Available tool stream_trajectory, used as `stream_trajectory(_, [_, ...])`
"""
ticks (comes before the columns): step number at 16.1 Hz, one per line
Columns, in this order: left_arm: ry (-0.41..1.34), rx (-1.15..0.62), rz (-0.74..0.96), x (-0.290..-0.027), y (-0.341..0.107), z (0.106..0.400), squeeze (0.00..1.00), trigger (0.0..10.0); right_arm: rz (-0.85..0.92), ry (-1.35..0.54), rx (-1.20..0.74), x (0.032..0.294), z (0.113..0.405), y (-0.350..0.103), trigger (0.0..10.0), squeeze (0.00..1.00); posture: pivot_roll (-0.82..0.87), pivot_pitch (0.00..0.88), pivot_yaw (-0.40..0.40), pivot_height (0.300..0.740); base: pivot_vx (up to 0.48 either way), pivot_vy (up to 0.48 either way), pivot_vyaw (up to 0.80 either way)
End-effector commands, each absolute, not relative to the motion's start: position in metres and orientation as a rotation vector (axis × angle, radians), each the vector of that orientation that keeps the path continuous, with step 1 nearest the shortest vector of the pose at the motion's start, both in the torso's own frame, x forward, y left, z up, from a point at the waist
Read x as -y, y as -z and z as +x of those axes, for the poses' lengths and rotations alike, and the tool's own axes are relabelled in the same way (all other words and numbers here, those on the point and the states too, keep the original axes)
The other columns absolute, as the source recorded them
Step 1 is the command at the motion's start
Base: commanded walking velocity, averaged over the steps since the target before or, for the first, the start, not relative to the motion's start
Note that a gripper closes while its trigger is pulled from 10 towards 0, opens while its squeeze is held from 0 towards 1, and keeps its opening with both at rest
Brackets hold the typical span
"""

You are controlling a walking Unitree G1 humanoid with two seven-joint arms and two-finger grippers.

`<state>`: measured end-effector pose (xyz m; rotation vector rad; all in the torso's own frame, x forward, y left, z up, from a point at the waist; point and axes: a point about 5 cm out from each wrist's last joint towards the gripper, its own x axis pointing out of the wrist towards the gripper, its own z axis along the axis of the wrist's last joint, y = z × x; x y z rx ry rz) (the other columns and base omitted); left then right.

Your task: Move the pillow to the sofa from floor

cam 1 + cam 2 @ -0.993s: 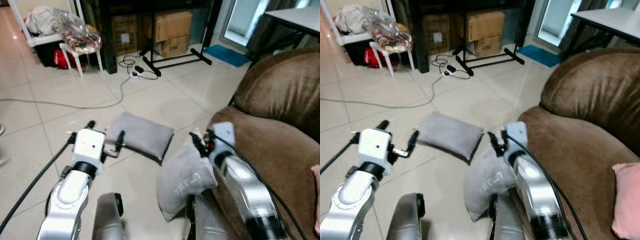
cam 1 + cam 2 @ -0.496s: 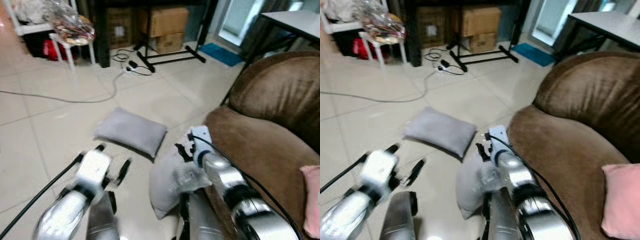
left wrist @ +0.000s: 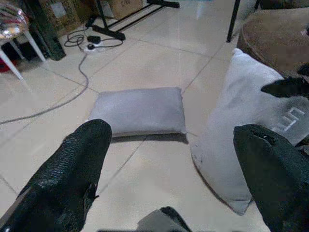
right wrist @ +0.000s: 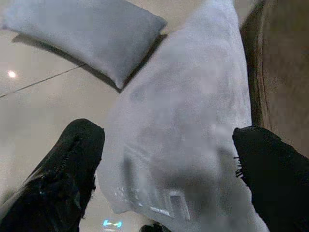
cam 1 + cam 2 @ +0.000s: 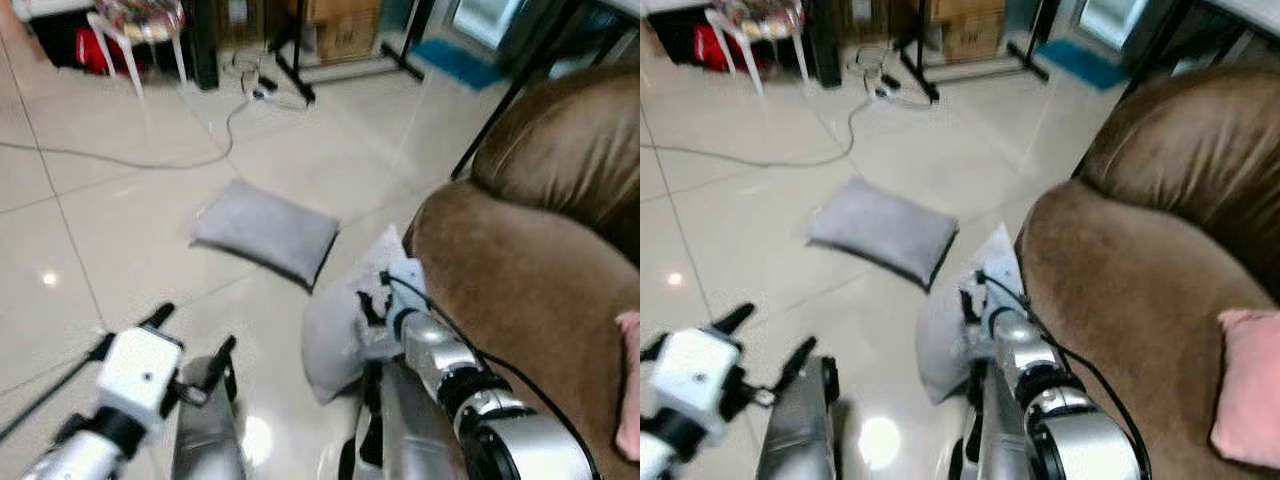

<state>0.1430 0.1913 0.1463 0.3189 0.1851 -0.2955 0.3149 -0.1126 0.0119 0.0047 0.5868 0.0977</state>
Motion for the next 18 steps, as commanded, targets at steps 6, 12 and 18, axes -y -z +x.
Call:
stream_trajectory(6, [0.338, -0.193, 0.348, -0.196, -0.177, 0.118, 0.00, 10.0, 0.085, 0.033, -0.553, 0.124, 0.314, -0.011, 10.0, 0.00, 0.20, 0.268, -0.084, 0.560, 0.000, 0.000, 0.00])
stream_trajectory(12, [0.459, -0.312, 0.331, -0.197, -0.175, 0.100, 0.00, 10.0, -0.169, 0.155, -0.551, 0.141, 0.313, -0.009, 10.0, 0.00, 0.24, 0.264, -0.078, 0.560, 0.000, 0.000, 0.00])
stream_trajectory(18, [0.546, -0.416, 0.279, -0.196, -0.167, 0.087, 0.00, 10.0, -0.074, 0.076, -0.731, 0.129, 0.295, 0.012, 10.0, 0.00, 0.27, 0.246, -0.077, 0.560, 0.000, 0.000, 0.00])
